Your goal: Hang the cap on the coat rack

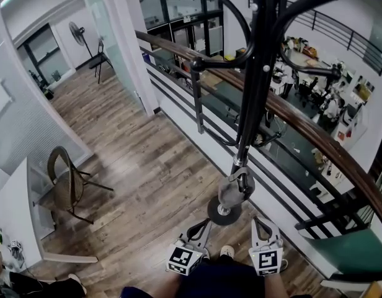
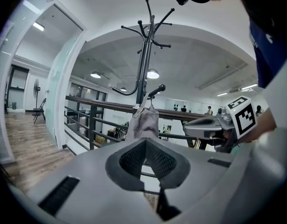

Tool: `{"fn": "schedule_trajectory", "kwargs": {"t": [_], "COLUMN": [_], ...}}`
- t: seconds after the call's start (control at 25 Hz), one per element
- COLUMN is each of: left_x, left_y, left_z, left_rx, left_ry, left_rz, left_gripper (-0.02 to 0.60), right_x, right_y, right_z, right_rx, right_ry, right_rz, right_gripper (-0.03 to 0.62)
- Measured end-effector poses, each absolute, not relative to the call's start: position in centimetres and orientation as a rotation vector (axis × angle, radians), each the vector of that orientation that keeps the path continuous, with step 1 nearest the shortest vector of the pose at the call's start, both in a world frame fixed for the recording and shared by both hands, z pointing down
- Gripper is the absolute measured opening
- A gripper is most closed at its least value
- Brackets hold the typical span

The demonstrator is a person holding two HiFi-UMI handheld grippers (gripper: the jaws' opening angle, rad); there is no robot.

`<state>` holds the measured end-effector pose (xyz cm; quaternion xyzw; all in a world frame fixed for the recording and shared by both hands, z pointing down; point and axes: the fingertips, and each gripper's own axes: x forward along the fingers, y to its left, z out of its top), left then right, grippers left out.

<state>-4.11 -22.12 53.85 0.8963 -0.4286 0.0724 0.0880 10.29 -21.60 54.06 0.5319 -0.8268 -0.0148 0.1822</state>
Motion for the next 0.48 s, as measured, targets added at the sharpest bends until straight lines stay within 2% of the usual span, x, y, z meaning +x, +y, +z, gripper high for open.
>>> {"fn": "schedule_trajectory", "kwargs": {"t": [0.48], "left_x": [-3.81], "left_y": [-22.42], "left_z": [54.03], "left_rx": [2.667], "left_ry": [-1.283], "left_rz": [0.223], "left_gripper": [0.003], "right_x": [10.91], "right_y": [-21.96], "right_z": [53.49], "right_rx": [1.508], "right_ry": [-2.305], "right_rz": [-0.037], "right_gripper": [0.009]}}
